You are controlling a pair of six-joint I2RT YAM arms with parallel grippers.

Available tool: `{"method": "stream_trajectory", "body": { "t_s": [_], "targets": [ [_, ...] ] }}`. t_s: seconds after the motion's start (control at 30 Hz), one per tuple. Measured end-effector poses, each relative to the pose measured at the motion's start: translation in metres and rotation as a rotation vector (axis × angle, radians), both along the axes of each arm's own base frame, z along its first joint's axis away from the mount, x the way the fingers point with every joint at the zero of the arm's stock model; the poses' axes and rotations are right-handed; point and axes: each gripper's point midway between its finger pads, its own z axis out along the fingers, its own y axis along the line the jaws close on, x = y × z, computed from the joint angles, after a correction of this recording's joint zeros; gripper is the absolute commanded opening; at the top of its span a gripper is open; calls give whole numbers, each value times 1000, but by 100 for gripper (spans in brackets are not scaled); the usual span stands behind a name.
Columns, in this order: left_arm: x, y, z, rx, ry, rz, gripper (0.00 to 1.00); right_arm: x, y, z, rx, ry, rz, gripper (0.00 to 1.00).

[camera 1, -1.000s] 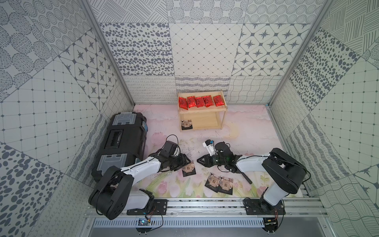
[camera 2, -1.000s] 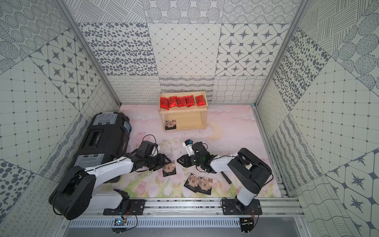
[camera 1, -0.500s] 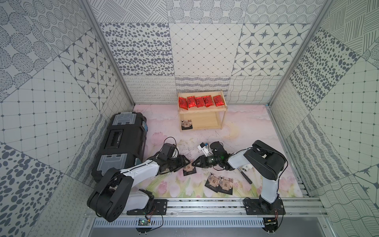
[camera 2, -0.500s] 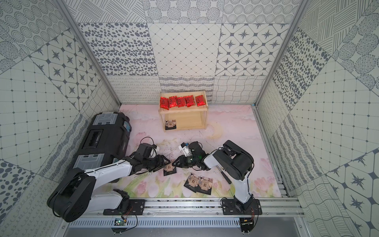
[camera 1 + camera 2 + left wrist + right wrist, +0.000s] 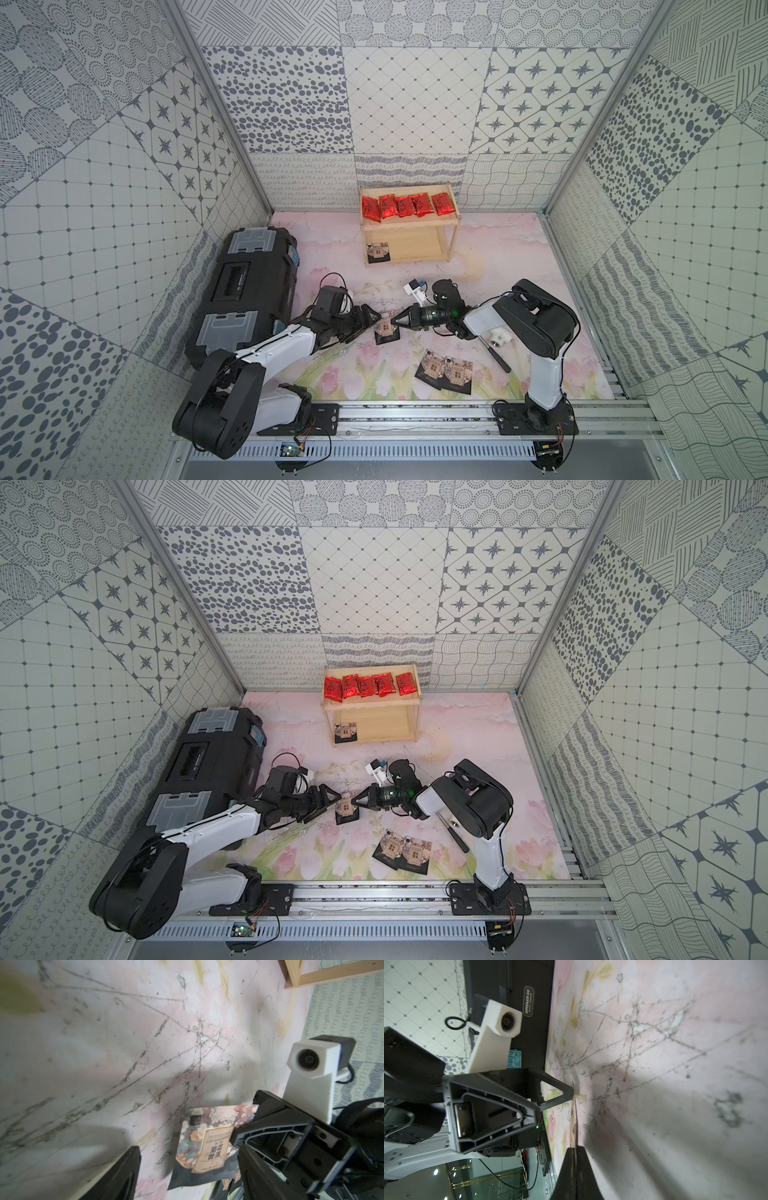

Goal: Place the tea bags on the shelf by color
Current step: Pick up the tea bag from the center of the board.

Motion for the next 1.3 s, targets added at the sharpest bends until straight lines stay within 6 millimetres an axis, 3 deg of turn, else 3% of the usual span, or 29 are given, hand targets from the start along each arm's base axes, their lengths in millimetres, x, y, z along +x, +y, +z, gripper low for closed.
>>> {"method": "stream_trajectory", "body": {
  "t_s": [0.2,0.4,0.57,0.77,0.83,1.07,1.3],
  "targets": [
    [10,-11,16,-127,-18,-7,74,0,-1,20,66,-29,31,0],
    [14,-21,42,-210,-81,-35,43,-1,3,29,92,-37,63,0],
    [14,-22,58,-231,-127,-43,22,1,3,32,100,-39,71,0],
    [13,-22,62,-236,-136,-50,2,2,2,33,100,-41,80,0],
    [12,-22,61,-233,-134,-50,0,2,1,32,98,-44,86,0],
    [13,-19,60,-216,-131,-35,0,11,-6,43,87,-41,17,50],
    [31,-19,68,-254,-188,28,0,21,-47,70,129,-26,-342,68]
  ]
}}
